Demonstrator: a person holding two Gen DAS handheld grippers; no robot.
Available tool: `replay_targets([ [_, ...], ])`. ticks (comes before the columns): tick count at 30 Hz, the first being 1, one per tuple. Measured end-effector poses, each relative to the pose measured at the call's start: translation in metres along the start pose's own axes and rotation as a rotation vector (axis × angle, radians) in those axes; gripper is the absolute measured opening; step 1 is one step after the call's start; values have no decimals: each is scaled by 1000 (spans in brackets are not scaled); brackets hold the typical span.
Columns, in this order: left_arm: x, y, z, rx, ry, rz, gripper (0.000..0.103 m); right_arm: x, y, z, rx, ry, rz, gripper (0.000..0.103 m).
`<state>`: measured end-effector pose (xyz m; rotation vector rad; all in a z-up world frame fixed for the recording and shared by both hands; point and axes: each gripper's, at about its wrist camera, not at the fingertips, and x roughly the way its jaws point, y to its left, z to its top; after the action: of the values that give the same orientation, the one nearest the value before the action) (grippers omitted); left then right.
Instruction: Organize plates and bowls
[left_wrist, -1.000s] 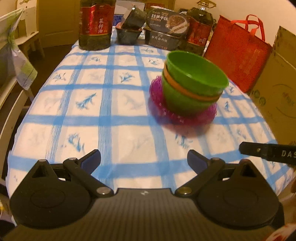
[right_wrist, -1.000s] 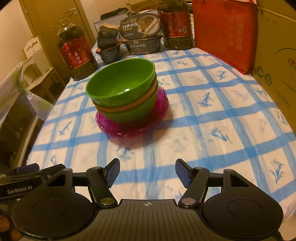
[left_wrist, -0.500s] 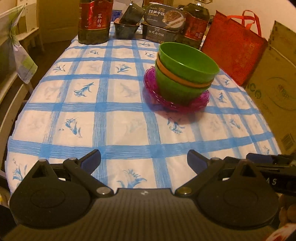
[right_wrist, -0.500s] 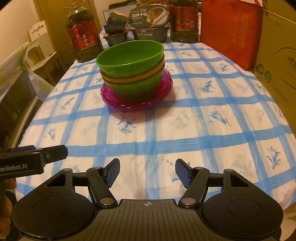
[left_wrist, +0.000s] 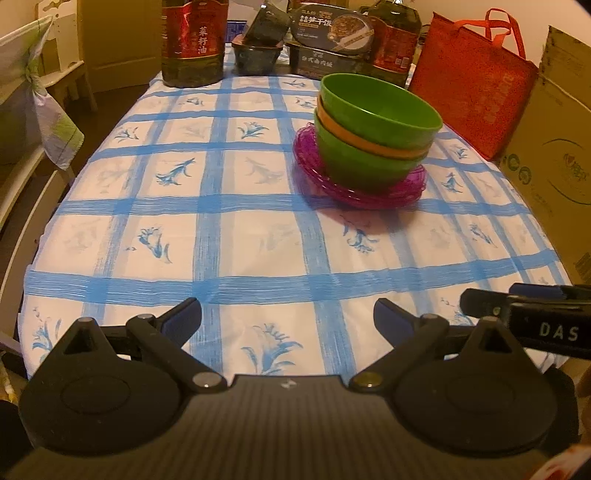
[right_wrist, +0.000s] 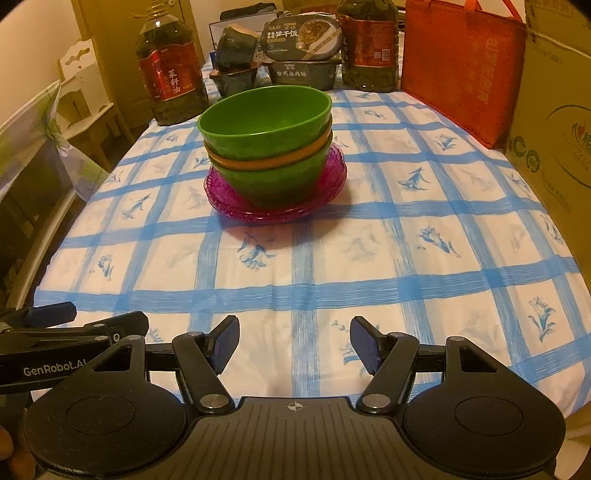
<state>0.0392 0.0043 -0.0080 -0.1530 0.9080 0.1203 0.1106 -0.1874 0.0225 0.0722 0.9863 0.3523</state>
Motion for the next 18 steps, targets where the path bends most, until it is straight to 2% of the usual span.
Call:
replay_targets([
  [18, 1, 0, -1, 3, -1, 9, 99, -7, 0, 1, -5, -19, -5, 66],
])
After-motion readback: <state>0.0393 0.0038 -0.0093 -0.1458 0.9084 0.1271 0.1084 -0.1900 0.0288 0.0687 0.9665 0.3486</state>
